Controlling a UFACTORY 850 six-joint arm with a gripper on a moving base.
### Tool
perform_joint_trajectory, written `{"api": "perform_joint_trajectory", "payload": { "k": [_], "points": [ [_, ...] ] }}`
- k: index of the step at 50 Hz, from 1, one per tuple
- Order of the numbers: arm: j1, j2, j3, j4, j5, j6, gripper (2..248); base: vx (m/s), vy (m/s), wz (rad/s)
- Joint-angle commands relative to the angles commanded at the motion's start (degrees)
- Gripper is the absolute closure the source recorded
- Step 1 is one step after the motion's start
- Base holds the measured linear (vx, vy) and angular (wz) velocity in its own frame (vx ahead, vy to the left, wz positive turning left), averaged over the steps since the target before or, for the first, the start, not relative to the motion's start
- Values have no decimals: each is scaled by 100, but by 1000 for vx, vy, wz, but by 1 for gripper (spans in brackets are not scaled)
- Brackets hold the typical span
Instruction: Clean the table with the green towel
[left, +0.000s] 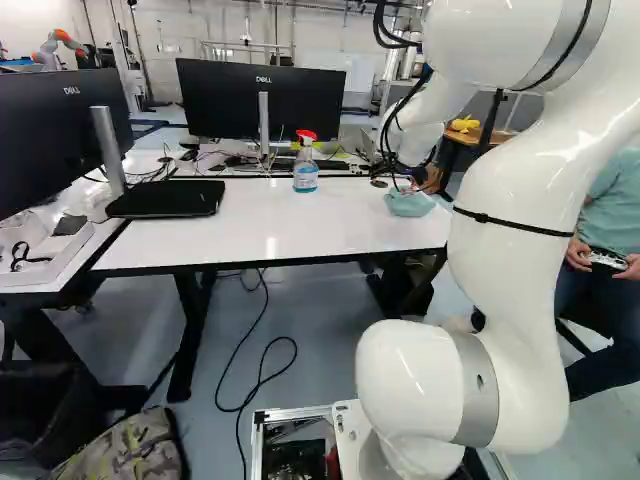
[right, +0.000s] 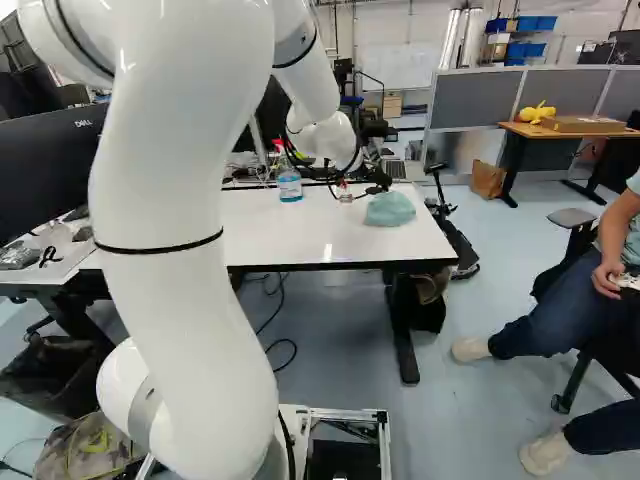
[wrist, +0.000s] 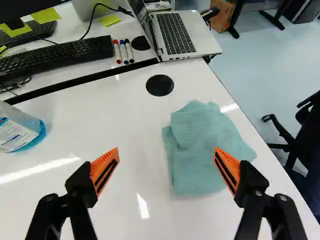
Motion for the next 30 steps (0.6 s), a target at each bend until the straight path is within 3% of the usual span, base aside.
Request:
{"api": "perform_joint_trajectory", "payload": {
  "k": [30],
  "points": [
    [577, 1074, 1829, 9, 1548, 0, 3, 0, 0, 0]
  ]
}}
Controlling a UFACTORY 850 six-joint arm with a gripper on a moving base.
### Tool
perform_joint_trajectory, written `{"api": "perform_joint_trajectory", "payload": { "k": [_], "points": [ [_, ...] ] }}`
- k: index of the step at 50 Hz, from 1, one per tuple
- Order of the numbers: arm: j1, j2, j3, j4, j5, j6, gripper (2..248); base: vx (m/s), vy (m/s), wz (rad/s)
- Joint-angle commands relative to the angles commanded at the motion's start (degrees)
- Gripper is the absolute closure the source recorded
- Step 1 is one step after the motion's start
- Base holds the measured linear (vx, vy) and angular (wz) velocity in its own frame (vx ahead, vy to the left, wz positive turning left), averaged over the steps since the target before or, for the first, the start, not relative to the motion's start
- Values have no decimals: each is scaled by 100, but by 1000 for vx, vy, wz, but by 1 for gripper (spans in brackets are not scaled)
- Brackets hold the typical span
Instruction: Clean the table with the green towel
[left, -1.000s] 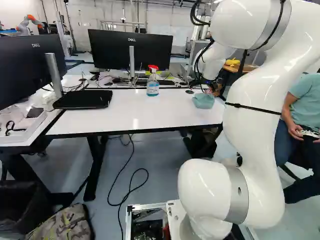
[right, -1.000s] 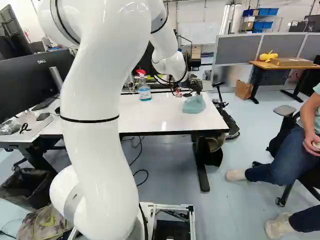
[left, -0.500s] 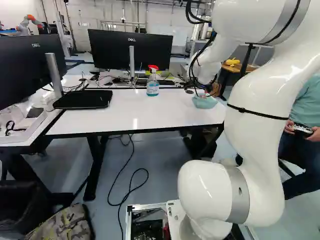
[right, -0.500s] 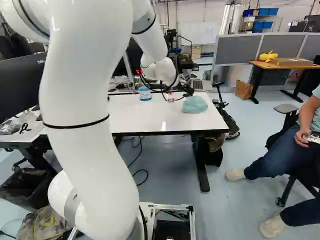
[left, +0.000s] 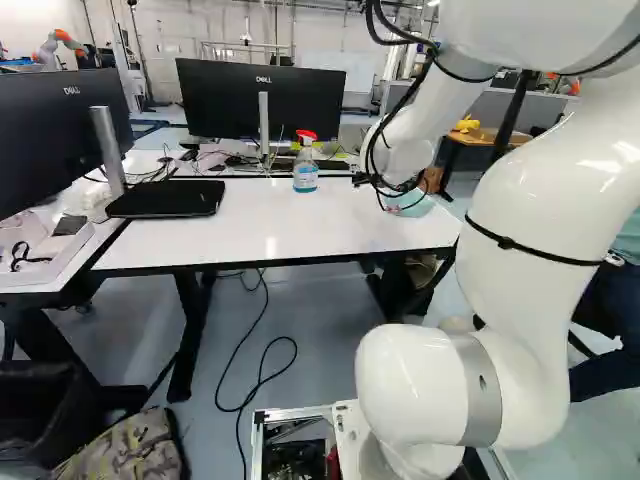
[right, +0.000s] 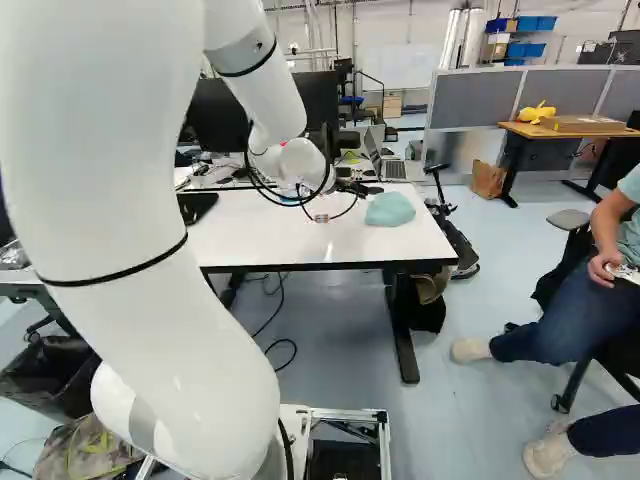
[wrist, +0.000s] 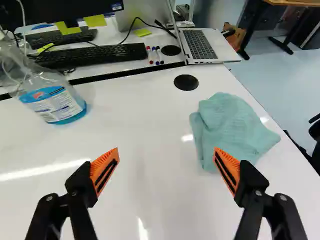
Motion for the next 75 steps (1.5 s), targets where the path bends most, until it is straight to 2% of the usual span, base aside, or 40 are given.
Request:
{"api": "perform_joint_trajectory", "payload": {
  "k": [16, 37, 58, 75],
  "points": [
    [319, 595, 1012, 5, 857, 0, 3, 0, 0, 0],
    [663, 1234, 2101, 11, 1778, 0, 3, 0, 0, 0],
    [914, 1701, 2896, 14, 2451, 0, 3, 0, 0, 0],
    [1050, 1955, 3329, 17, 2817, 0, 3, 0, 0, 0]
  ]
}}
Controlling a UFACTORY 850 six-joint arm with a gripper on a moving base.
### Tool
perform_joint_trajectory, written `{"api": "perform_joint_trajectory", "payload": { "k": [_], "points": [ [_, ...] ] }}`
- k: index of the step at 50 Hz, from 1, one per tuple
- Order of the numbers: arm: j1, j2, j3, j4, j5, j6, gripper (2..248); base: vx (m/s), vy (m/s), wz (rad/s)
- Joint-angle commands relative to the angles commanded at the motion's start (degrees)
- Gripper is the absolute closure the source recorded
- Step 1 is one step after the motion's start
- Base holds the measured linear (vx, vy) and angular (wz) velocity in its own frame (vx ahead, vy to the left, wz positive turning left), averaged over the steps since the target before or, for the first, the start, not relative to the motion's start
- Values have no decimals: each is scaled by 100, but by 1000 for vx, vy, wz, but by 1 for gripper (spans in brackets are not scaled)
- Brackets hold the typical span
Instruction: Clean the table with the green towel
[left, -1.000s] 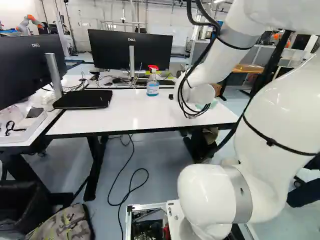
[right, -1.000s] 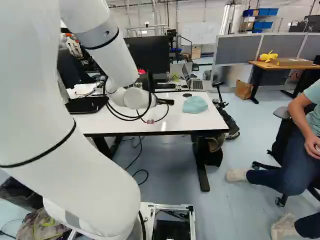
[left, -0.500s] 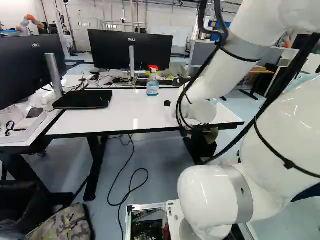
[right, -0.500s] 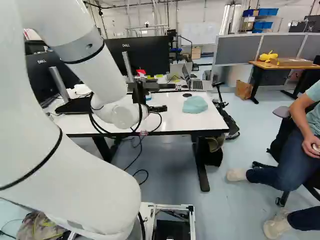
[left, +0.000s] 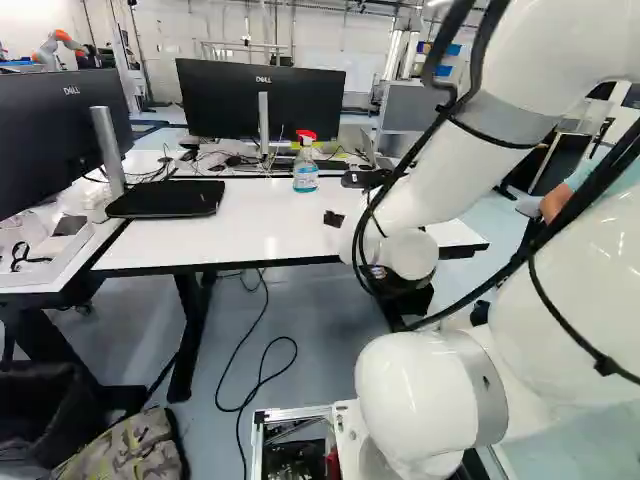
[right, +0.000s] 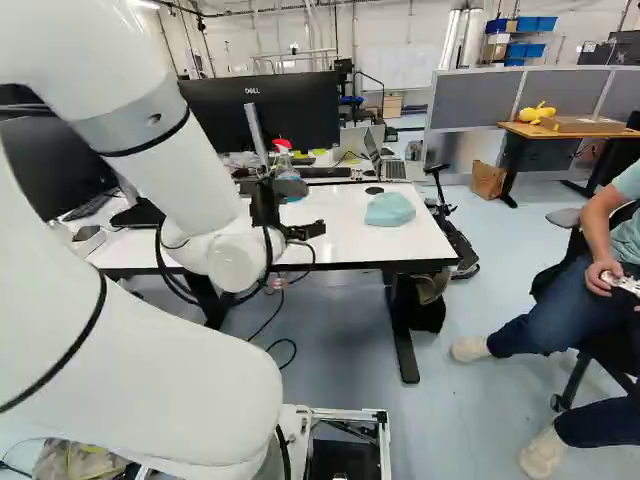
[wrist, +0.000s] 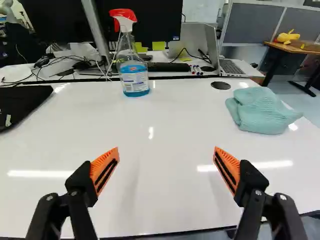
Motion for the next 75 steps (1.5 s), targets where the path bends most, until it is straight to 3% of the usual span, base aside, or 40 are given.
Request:
{"api": "perform_joint_trajectory", "payload": {
  "k": [25, 75],
  "points": [
    [98, 182, 310, 2, 262, 0, 3, 0, 0, 0],
    [102, 190, 324, 2, 274, 0, 3, 0, 0, 0]
  ]
}}
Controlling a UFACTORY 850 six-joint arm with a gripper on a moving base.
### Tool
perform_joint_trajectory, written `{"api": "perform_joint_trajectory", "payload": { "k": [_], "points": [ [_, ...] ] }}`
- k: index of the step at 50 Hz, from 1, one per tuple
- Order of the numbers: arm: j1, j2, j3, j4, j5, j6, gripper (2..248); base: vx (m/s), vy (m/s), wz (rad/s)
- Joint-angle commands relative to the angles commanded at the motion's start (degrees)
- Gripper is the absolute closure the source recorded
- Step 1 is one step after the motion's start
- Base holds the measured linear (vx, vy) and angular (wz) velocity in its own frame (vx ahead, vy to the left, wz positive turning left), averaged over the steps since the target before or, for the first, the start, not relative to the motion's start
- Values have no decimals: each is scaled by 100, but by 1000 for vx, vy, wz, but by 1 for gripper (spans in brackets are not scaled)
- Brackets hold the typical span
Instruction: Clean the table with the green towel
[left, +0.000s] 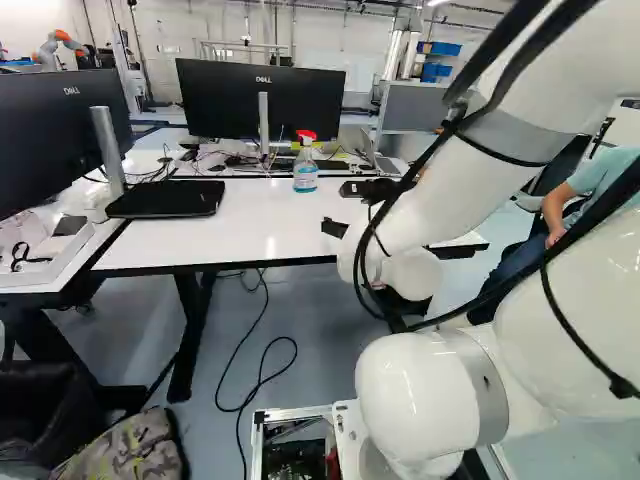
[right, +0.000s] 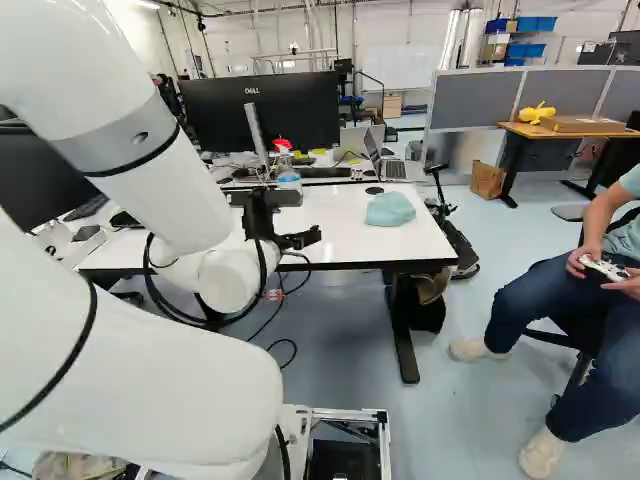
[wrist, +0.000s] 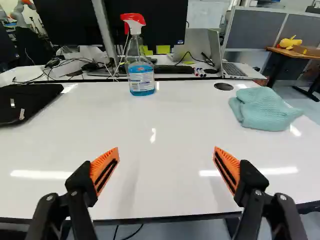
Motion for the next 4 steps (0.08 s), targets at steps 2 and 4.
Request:
{"api": "perform_joint_trajectory", "payload": {
  "k": [2, 4],
  "points": [
    [0, 0, 0, 0, 0, 0, 3, 0, 0, 0],
    [0, 0, 0, 0, 0, 0, 3, 0, 0, 0]
  ]
}}
